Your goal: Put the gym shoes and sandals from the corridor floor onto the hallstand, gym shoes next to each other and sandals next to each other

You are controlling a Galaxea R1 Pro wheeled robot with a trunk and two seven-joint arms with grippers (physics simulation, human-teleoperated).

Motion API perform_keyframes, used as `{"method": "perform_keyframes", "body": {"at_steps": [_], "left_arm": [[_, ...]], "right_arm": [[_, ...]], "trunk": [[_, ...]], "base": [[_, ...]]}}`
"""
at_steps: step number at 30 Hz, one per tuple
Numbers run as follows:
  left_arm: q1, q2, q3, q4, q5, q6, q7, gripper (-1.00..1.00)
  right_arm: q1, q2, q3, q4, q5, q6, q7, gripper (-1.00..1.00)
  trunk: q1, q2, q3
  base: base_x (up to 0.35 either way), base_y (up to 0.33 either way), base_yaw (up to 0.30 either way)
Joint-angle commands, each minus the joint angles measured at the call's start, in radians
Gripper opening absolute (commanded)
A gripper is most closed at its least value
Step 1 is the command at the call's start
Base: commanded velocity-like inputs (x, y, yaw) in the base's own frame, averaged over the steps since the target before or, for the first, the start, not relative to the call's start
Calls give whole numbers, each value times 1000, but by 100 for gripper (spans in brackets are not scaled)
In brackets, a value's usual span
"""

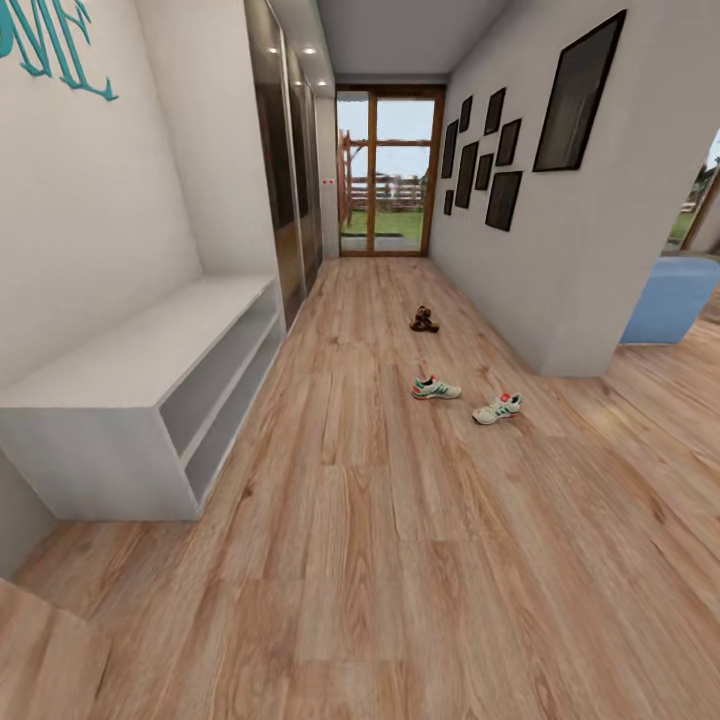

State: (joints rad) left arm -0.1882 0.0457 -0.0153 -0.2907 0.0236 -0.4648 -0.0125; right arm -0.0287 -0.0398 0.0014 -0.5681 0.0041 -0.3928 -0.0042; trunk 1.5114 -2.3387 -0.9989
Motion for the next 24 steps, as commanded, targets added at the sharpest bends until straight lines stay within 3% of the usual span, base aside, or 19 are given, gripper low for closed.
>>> {"method": "perform_keyframes", "body": {"at_steps": [1,24], "left_arm": [[-1,0,-2,1,3,-3,-1,100],[-1,0,-2,1,3,-3,-1,100]], "right_arm": [[0,0,0,1,0,-3,0,100],[0,0,0,1,0,-3,0,100]], "trunk": [[0,0,-1],[0,0,-1]], "base": [[339,0,0],[340,0,0]]}}
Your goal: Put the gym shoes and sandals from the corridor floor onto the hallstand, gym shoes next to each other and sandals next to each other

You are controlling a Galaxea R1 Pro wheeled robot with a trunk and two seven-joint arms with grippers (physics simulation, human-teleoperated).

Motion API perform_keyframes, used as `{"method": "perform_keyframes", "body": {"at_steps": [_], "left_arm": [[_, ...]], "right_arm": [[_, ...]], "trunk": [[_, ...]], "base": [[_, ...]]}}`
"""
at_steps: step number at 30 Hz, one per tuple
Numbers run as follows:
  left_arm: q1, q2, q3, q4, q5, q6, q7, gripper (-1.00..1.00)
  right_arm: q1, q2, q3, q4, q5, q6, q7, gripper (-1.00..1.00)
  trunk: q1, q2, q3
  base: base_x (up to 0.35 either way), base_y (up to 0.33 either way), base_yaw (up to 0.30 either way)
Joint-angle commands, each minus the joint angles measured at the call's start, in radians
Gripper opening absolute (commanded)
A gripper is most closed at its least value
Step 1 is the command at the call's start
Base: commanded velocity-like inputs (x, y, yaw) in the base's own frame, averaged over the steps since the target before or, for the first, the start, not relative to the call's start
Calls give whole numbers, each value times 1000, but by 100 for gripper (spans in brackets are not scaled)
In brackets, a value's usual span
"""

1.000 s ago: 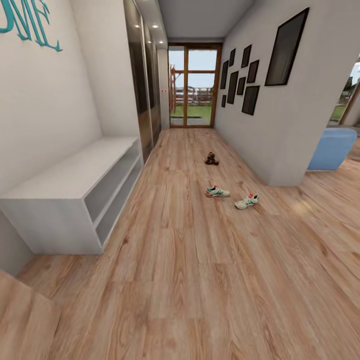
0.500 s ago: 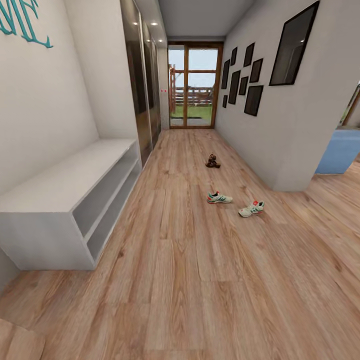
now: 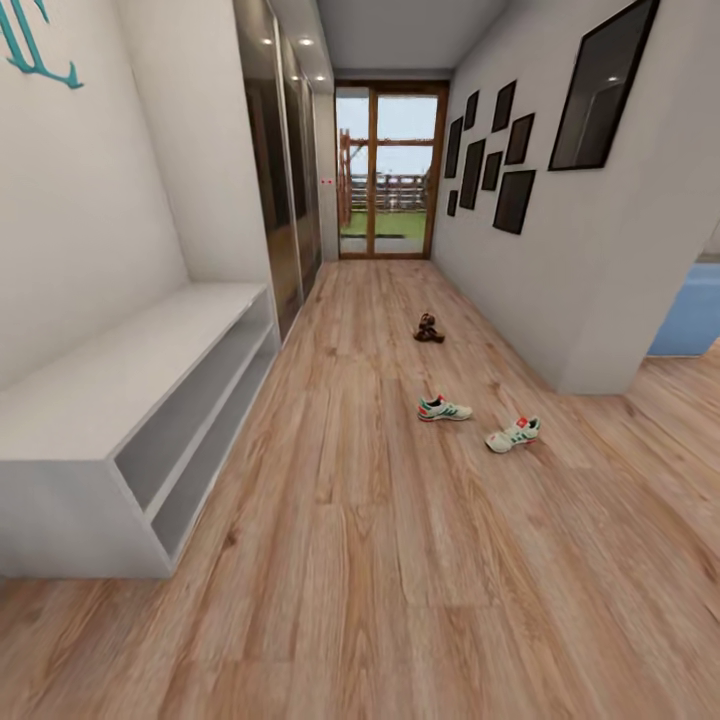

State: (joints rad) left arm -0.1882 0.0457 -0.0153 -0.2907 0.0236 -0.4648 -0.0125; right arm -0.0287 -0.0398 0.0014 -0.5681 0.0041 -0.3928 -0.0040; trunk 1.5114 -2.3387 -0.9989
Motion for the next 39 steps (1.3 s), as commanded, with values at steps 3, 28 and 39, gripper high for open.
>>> {"method": "perform_keyframes", "body": {"at_steps": [3,28,39], "left_arm": [[-1,0,-2,1,3,-3,-1,100],[-1,0,-2,1,3,-3,-1,100],[-1,0,-2,1,3,-3,-1,100]], "right_arm": [[0,0,0,1,0,-3,-1,100],[0,0,0,1,0,-3,0,100],[0,0,-2,29,-1,-3,-1,100]], "trunk": [[0,0,-1],[0,0,-1],[0,0,-1]], "base": [[339,0,0],[339,0,0],[339,0,0]]}}
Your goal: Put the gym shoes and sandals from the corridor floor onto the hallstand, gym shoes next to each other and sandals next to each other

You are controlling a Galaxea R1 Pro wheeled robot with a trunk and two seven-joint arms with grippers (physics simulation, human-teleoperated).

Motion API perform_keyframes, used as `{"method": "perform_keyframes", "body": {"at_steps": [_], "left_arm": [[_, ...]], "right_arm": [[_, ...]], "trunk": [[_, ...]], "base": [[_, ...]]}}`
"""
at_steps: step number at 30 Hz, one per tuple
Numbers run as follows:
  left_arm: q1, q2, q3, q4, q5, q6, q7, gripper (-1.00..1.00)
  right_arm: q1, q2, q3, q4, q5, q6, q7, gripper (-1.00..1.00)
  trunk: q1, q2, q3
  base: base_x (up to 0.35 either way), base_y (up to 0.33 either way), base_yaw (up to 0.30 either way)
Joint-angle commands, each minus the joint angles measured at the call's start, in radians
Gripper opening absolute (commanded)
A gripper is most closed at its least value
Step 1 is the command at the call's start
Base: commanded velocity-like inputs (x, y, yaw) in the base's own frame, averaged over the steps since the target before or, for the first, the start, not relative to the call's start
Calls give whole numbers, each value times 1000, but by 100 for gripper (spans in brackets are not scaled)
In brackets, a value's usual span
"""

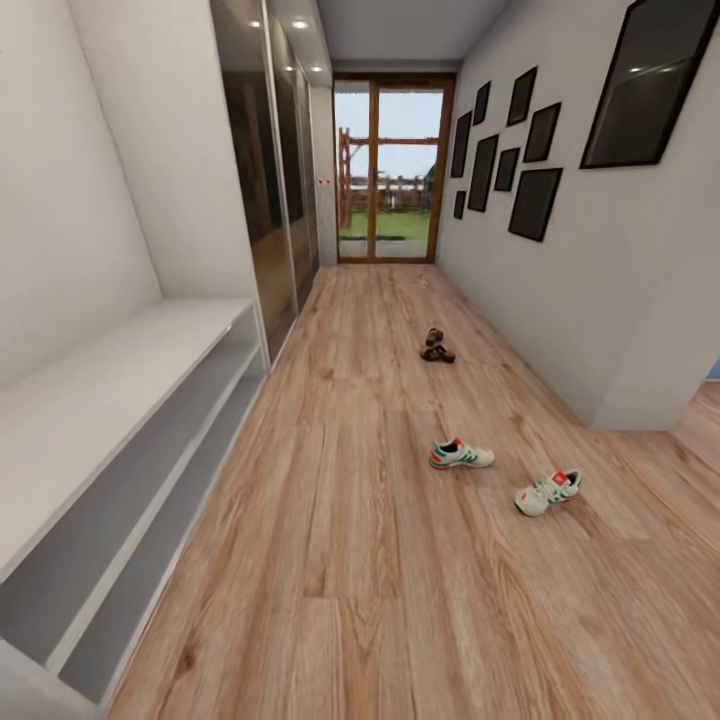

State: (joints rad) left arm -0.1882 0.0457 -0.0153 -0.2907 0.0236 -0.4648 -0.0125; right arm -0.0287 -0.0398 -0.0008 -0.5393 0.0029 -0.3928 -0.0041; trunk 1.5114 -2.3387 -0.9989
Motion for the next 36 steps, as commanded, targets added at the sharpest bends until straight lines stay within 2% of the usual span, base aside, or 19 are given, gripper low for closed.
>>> {"method": "perform_keyframes", "body": {"at_steps": [1,36], "left_arm": [[-1,0,-2,1,3,-3,-1,100],[-1,0,-2,1,3,-3,-1,100]], "right_arm": [[0,0,0,2,0,-3,0,100],[0,0,-1,8,0,-5,0,100]], "trunk": [[0,0,-1],[0,0,-1]], "base": [[340,0,0],[339,1,0]]}}
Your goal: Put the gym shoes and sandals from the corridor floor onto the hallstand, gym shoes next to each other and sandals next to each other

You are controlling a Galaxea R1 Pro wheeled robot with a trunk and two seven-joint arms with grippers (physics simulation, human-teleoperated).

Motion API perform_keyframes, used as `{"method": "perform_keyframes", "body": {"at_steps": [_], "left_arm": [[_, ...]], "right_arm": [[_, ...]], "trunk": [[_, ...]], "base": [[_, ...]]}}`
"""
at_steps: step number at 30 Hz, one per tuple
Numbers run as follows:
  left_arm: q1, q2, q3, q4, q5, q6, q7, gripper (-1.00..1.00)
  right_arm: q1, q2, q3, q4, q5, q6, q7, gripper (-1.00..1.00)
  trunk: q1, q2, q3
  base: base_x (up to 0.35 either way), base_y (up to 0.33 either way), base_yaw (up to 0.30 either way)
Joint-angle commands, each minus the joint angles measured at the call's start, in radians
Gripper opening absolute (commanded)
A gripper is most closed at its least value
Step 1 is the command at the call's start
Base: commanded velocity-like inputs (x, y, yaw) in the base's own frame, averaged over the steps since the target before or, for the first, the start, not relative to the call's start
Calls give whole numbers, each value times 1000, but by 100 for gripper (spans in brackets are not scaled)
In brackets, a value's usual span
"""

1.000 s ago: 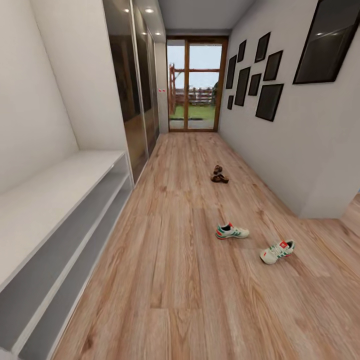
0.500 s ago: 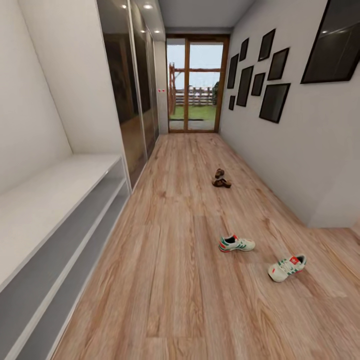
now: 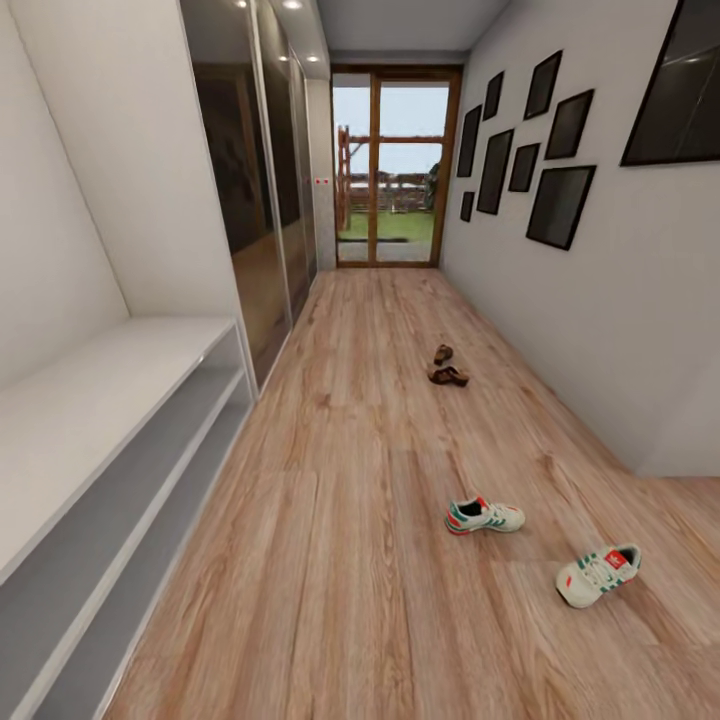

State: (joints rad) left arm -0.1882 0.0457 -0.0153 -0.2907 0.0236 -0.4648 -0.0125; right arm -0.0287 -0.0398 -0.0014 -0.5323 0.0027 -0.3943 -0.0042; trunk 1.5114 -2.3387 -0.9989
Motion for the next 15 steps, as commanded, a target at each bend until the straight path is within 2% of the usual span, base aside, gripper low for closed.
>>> {"method": "perform_keyframes", "body": {"at_steps": [1,15], "left_arm": [[-1,0,-2,1,3,-3,-1,100],[-1,0,-2,1,3,-3,-1,100]], "right_arm": [[0,0,0,0,0,-3,0,100],[0,0,0,1,0,-3,0,100]], "trunk": [[0,0,-1],[0,0,-1]], "base": [[339,38,0],[338,89,0]]}}
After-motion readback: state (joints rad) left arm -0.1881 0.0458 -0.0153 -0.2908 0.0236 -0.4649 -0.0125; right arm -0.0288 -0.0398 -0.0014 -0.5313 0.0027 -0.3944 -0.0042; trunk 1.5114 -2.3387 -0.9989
